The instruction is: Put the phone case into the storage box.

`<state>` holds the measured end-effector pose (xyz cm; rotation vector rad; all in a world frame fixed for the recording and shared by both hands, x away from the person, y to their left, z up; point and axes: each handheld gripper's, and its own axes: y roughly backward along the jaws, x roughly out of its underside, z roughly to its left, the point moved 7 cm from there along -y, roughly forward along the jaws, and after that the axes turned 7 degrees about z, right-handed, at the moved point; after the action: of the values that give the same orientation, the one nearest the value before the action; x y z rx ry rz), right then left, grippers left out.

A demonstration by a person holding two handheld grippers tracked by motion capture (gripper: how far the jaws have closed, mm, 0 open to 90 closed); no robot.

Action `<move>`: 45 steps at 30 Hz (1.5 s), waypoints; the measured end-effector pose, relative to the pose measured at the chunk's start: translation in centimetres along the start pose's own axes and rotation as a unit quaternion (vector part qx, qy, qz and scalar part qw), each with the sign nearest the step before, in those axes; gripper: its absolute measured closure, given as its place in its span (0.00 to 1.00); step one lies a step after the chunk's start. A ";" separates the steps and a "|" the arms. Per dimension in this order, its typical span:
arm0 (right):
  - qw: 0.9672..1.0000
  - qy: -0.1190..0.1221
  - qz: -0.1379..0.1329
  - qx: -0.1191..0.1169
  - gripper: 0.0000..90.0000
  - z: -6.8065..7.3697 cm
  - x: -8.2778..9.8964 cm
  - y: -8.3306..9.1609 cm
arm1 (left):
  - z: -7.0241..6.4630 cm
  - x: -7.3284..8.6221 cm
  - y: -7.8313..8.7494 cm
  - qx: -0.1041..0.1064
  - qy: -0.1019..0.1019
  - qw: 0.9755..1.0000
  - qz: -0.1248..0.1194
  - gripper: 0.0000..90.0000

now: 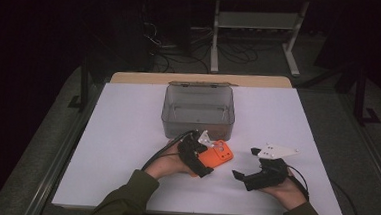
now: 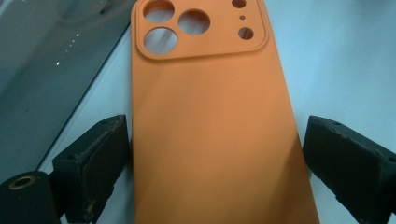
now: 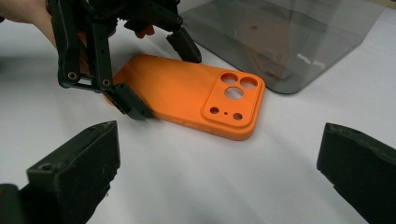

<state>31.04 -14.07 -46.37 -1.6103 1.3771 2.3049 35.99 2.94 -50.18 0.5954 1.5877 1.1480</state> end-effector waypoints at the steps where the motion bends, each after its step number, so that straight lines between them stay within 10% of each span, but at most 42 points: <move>1: 1.000 0.000 0.000 0.000 0.00 0.0 0.0 0.0 | 0.0 0.0 0.0 -0.001 0.001 1.000 0.000 0.09; 45: 1.000 0.000 -0.001 0.001 0.00 0.0 0.0 0.0 | 0.0 0.5 3.0 -0.003 -0.009 1.000 -0.015 0.18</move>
<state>31.05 -14.08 -46.36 -1.6093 1.3763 2.3031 35.34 4.60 -47.75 0.5743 1.5736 1.1216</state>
